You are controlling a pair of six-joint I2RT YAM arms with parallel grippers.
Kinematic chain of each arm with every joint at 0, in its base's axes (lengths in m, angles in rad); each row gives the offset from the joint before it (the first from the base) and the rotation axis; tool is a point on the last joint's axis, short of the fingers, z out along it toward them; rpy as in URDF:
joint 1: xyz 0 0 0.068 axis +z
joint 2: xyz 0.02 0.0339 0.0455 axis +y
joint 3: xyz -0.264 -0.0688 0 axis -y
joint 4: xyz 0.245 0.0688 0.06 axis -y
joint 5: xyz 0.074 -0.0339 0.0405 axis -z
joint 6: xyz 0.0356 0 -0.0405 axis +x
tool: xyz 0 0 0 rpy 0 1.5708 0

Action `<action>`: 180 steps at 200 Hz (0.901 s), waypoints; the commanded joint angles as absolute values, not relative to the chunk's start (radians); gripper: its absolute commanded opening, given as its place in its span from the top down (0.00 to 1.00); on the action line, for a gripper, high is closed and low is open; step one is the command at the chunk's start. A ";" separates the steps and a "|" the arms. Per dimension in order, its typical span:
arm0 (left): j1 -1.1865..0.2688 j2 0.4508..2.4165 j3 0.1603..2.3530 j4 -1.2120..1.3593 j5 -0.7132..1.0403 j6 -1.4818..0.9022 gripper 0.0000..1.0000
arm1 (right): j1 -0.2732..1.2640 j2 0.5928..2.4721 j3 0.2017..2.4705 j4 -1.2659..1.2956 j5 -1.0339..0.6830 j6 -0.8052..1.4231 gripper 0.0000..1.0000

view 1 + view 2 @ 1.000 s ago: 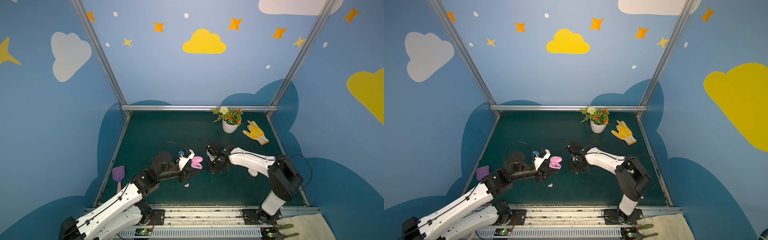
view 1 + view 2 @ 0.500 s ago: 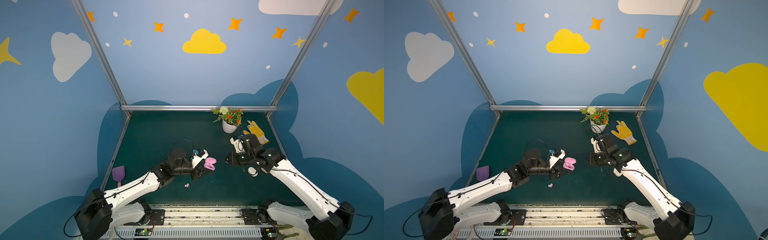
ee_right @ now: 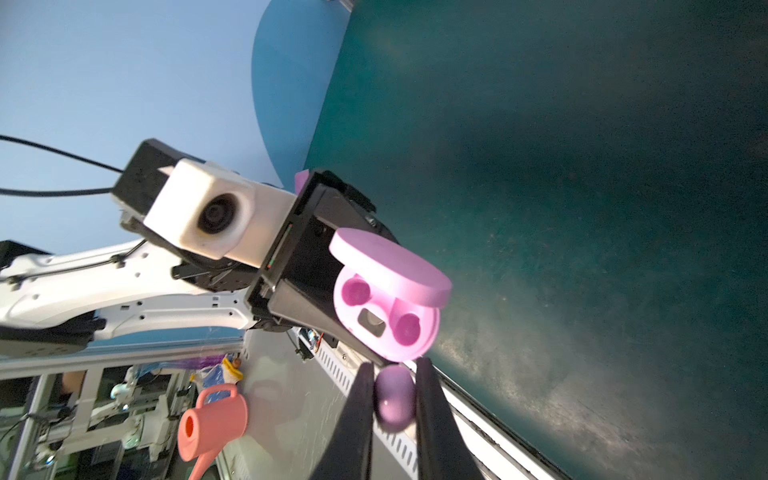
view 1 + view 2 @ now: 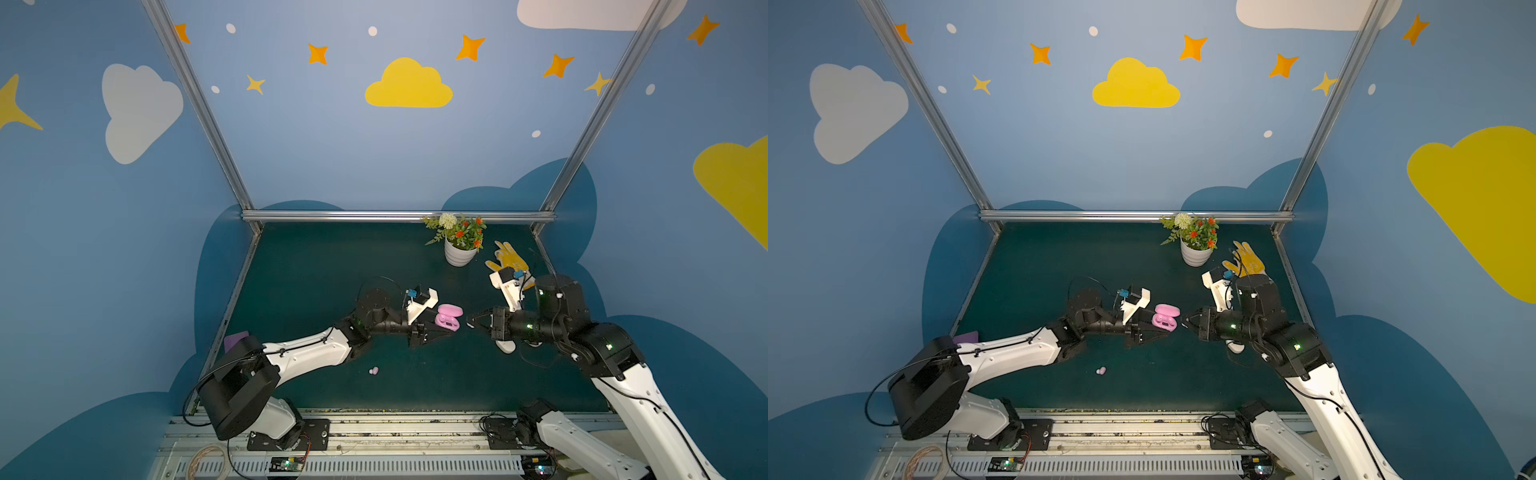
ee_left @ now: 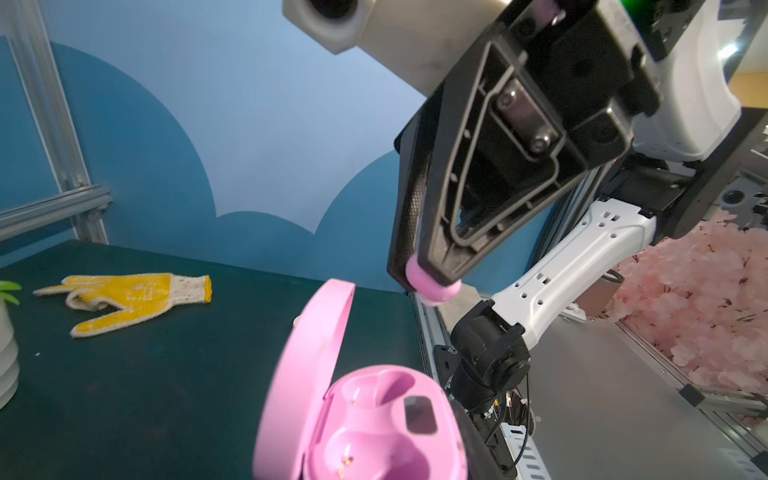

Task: Insert the wireless bluetooth earbuds into the charging case
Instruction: 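Carry the earbud with the right gripper over the case held by the left, then lower the earbud into the case slot with the right gripper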

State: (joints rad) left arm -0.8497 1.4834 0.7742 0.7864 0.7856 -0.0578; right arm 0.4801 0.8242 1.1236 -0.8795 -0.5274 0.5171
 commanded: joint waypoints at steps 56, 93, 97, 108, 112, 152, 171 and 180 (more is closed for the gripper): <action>-0.881 1.518 0.823 0.899 0.825 -0.083 0.87 | 0.477 0.845 1.119 -0.820 -0.637 0.522 0.84; -0.887 1.513 0.827 0.904 0.827 -0.084 0.87 | 0.476 0.858 1.111 -0.809 -0.629 0.521 0.84; -0.887 1.512 0.827 0.904 0.826 -0.084 0.87 | 0.476 0.860 1.113 -0.812 -0.628 0.520 0.84; -0.886 1.508 0.824 0.904 0.824 -0.082 0.87 | 0.477 0.866 1.113 -0.820 -0.630 0.517 0.84; -0.887 1.507 0.824 0.905 0.823 -0.082 0.87 | 0.477 0.868 1.113 -0.822 -0.629 0.517 0.84; -0.886 1.496 0.809 0.908 0.807 -0.079 0.87 | 0.475 0.867 1.114 -0.851 -0.617 0.512 0.84; -0.887 1.491 0.805 0.911 0.807 -0.081 0.87 | 0.475 0.865 1.104 -0.851 -0.612 0.518 0.83; -0.887 1.488 0.804 0.913 0.805 -0.080 0.87 | 0.474 0.865 1.102 -0.852 -0.607 0.520 0.83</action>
